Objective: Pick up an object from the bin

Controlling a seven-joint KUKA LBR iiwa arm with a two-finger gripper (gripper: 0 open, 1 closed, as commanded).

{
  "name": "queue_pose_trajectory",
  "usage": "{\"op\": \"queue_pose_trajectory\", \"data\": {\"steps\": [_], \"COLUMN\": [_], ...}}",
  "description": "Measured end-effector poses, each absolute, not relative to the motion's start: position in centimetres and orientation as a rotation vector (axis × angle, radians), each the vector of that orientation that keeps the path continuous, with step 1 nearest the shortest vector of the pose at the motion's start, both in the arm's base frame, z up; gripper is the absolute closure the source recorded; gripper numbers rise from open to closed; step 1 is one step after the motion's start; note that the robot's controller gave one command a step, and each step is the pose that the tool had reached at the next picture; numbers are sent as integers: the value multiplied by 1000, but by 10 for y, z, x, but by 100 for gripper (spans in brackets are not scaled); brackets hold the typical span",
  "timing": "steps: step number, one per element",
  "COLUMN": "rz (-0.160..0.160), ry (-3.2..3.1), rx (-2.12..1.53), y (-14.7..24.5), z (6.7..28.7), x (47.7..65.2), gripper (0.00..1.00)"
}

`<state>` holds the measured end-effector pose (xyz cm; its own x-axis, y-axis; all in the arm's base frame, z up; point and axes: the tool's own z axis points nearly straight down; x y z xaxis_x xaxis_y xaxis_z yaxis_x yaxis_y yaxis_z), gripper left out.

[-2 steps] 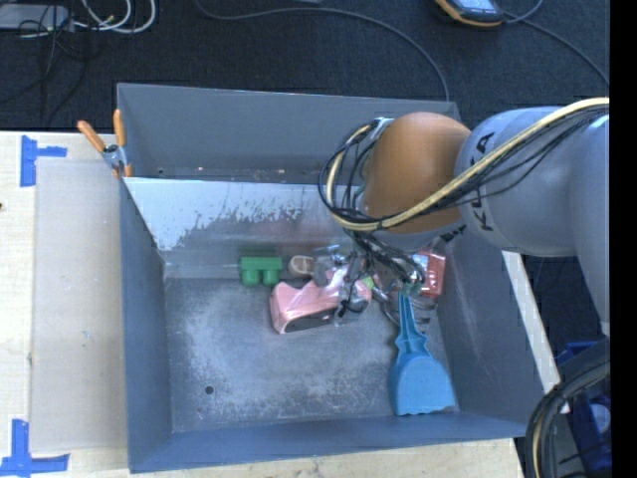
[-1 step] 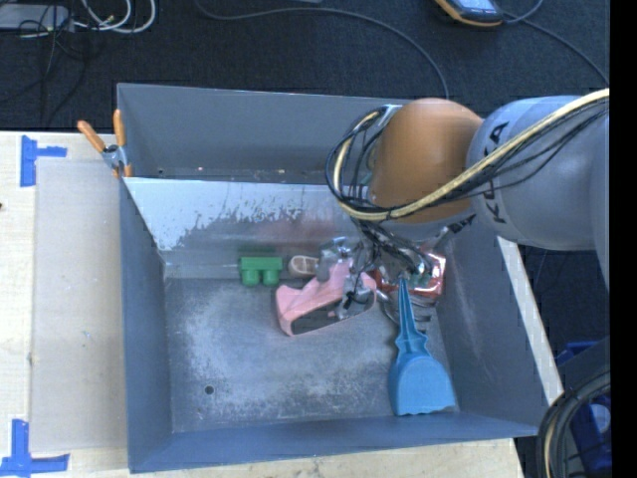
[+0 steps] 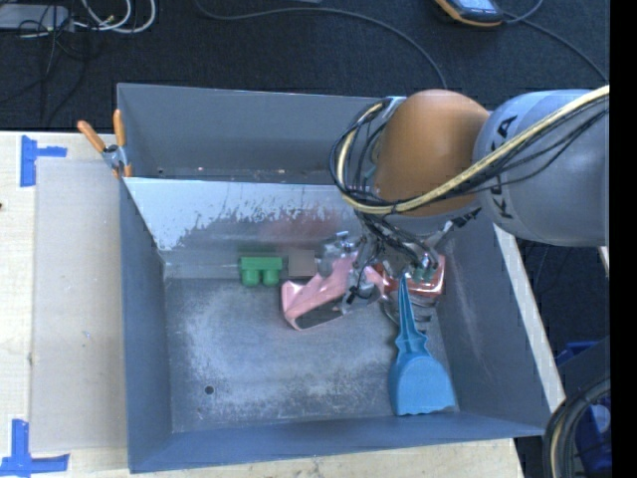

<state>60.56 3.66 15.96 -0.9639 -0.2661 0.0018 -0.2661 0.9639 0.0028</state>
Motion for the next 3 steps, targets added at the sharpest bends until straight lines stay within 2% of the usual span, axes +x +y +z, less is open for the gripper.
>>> {"op": "queue_pose_trajectory", "data": {"steps": [3], "rz": [-6], "ry": [-3104], "rx": [418], "y": [37], "z": [171], "x": [604], "gripper": [100]}}
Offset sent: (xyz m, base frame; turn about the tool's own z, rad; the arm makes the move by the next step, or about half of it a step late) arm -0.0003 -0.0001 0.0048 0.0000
